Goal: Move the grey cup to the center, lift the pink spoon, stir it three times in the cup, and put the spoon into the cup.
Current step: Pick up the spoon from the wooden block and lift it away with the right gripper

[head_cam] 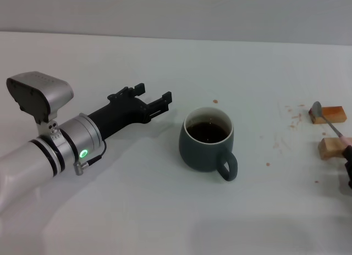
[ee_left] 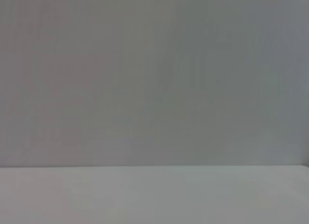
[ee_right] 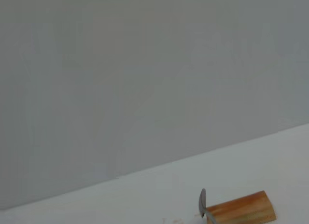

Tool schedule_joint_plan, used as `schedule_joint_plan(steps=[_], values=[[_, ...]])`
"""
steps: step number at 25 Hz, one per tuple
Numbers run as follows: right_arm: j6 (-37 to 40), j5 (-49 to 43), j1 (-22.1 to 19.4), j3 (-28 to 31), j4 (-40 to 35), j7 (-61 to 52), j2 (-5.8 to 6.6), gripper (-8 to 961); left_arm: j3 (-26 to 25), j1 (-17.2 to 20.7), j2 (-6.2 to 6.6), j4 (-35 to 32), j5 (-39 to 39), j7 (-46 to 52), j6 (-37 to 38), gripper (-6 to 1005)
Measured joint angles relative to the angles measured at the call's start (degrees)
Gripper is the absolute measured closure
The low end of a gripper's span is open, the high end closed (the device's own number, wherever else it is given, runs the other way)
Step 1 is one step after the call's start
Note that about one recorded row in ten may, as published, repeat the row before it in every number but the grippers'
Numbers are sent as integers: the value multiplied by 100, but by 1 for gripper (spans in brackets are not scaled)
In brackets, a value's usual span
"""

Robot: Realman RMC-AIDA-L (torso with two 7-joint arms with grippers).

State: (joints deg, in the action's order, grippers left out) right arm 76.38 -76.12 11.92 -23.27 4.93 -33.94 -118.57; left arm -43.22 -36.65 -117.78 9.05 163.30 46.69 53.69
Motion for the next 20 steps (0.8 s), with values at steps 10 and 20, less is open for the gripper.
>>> schedule_joint_plan(steps=[10, 20], values=[[242, 0, -7, -117, -81, -76, 10, 851, -38, -10, 0, -17, 0, -42, -10, 170], [272, 0, 7, -178, -123, -157, 10, 852, -84, 5, 0, -18, 0, -46, -9, 170]])
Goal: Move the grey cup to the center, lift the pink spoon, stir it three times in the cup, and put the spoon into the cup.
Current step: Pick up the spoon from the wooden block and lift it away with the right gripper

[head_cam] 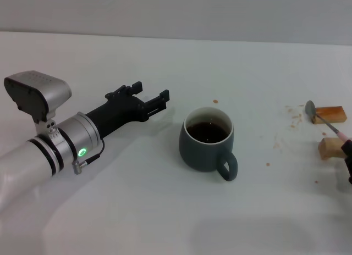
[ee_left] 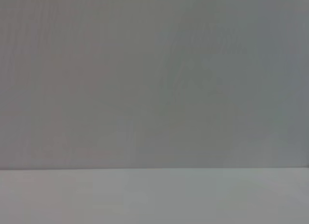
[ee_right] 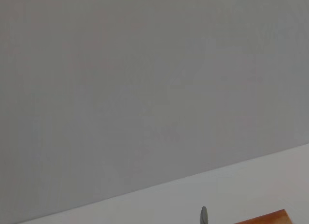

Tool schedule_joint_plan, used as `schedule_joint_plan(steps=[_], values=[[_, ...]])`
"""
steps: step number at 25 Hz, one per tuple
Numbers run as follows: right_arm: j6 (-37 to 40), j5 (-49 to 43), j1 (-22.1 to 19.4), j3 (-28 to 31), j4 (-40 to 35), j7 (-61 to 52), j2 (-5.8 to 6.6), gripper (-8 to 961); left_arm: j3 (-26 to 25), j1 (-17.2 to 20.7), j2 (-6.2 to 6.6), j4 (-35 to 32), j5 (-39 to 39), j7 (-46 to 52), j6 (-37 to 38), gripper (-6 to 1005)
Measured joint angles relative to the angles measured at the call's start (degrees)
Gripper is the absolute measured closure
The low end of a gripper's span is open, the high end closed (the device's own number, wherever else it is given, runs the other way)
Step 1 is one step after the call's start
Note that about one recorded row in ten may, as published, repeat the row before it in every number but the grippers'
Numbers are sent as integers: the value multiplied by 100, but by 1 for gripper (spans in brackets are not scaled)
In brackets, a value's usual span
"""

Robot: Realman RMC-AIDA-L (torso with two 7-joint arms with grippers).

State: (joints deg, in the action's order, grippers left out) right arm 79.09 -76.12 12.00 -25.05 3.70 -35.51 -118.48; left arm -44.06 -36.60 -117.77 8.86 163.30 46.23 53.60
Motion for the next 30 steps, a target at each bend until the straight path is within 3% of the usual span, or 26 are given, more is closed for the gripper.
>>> schedule_joint_plan(steps=[9, 16, 30], values=[[54, 1, 9, -124, -78, -158, -1, 851, -6, 4, 0, 2, 0, 0, -9, 170], [199, -11, -17, -519, -638, -947, 0, 851, -6, -1, 0, 1, 0, 4, -67, 170], [693, -973, -101, -580, -2826, -3362, 10, 852, -26, 18, 0, 1, 0, 27, -79, 170]])
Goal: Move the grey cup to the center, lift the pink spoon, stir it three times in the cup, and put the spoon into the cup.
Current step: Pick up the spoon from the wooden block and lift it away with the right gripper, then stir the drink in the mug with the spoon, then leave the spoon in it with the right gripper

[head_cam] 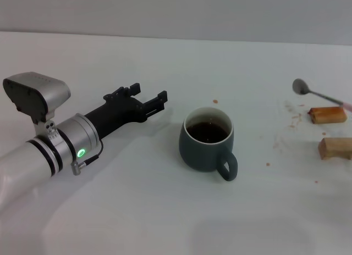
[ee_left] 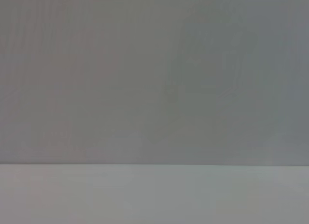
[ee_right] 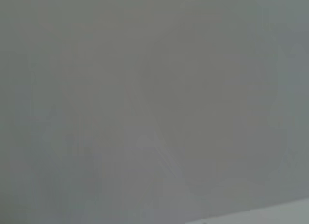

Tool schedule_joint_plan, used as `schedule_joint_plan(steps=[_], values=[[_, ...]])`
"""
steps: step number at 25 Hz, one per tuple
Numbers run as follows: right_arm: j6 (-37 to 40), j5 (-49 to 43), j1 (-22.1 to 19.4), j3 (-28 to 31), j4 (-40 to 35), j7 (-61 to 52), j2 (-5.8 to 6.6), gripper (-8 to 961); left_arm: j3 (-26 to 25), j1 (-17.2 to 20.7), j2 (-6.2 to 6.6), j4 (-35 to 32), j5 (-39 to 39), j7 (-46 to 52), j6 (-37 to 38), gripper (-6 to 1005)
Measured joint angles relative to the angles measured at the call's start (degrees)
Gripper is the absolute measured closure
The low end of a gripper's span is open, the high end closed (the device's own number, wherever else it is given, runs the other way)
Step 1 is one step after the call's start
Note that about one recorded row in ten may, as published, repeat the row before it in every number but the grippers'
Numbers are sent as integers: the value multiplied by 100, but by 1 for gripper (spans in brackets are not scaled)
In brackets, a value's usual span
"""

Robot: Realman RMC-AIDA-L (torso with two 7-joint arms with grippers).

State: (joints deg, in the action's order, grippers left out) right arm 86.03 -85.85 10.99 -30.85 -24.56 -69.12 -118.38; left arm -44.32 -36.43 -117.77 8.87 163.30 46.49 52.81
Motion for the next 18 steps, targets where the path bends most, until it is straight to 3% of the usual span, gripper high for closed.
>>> schedule_joint_plan(steps=[11, 17, 18], values=[[98, -92, 170, -12, -1089, -928, 96, 853, -110, 112, 0, 1, -7, 0, 25, 170], [437, -728, 534, 47, -1638, -1826, 344, 853, -135, 172, 0, 51, -8, -25, 51, 170], [628, -914, 683, 104, -1879, -2183, 429, 853, -136, 173, 0, 52, -8, -26, 56, 170]])
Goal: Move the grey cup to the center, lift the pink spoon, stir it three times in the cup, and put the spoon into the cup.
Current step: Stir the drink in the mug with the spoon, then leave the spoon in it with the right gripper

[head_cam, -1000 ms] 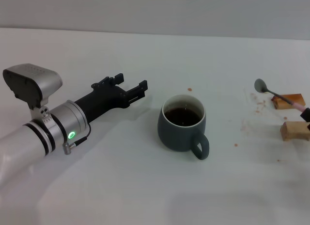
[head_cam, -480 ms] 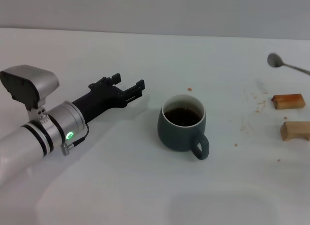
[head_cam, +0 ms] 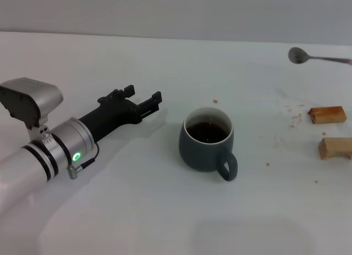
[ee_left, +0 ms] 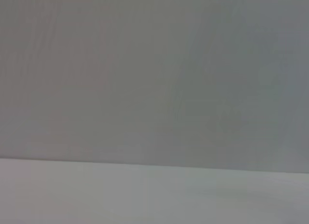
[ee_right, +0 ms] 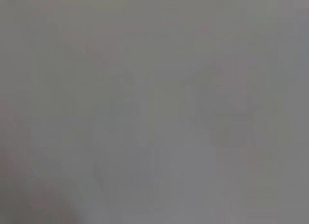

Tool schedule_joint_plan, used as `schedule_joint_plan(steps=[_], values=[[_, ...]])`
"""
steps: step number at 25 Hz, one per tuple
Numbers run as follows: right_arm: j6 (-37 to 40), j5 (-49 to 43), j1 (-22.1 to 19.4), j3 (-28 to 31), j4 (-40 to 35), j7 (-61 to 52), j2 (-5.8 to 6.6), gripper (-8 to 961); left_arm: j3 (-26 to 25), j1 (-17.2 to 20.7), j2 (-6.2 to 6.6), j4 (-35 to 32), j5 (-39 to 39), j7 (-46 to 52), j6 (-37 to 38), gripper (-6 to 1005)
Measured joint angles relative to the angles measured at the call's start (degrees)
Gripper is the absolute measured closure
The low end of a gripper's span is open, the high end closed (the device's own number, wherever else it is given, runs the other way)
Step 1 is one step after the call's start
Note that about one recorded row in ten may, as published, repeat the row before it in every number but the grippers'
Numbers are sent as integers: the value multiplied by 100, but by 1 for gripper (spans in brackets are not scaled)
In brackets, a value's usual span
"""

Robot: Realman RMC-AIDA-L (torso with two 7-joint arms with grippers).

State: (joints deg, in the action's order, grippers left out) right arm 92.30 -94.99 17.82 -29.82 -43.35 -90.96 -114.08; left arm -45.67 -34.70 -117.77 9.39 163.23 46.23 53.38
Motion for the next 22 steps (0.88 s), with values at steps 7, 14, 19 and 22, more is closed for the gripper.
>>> schedule_joint_plan(steps=[7, 14, 19, 22], values=[[727, -549, 485, 230, -965, -1102, 277, 853, -44, 85, 3, 2, 1, 0, 290, 170], [1608, -1481, 1361, 511, -1710, -2330, 774, 853, -435, 232, 92, 5, 5, -4, 1055, 170], [2151, -2433, 2188, 558, -1953, -2795, 1001, 854, -467, 268, 113, 2, 7, -12, 1274, 170], [2278, -2905, 2644, 490, -1888, -2863, 1060, 854, -468, 299, 113, -4, 10, -20, 1370, 170]])
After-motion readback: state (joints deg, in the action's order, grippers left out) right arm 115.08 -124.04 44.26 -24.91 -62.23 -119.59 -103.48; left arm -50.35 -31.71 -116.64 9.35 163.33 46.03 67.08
